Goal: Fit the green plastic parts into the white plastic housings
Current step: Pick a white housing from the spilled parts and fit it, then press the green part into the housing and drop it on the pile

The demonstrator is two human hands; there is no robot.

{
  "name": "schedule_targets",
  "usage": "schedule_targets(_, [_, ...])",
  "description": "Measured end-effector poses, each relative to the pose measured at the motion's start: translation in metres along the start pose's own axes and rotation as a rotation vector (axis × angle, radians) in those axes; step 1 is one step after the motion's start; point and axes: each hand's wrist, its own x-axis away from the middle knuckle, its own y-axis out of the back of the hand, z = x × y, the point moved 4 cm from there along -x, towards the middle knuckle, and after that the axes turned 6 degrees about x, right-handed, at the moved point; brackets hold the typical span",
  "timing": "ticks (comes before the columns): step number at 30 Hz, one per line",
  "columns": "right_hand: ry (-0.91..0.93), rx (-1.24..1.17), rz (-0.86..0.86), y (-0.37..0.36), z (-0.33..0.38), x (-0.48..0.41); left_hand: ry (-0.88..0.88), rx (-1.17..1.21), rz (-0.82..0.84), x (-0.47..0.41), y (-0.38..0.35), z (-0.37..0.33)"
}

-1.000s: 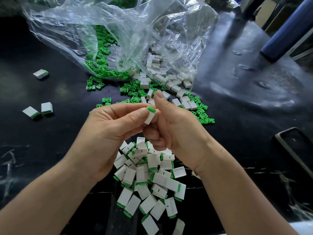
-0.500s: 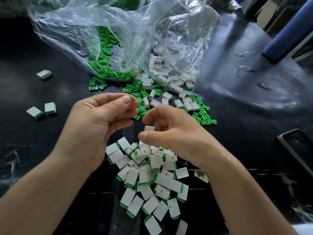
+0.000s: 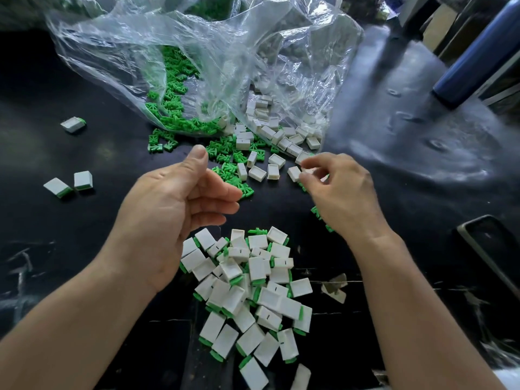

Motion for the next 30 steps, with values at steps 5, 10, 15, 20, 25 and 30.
schedule_targets(5, [0.009,0.138,-0.016,-0.009,-0.009,-0.008,-0.007,0.0,0.005,0.001,-0.001,0.0])
schedule_targets(10, [0.081,0.264,0.032,-0.026,0.001,-0.01,-0.004,0.008,0.014,0.0,-0.002,0.0])
schedule_targets(15, [0.119,0.242,-0.025,-0.024,0.001,-0.011,-0.002,-0.014,0.012,-0.001,0.0,0.002])
schedule_targets(20, [0.099,-0.03,-0.021,-0.011,0.004,-0.006,-0.052,-0.085,-0.026,0.0,0.002,0.003])
schedule_targets(25, [0.126,-0.553,0.305,-0.016,0.032,0.018,-0.209,-0.313,0.014,0.006,-0.005,0.002])
schedule_targets(30, [0.194,-0.7,0.37,-0.024,0.048,0.031,-0.288,-0.319,0.063,0.012,-0.011,-0.007])
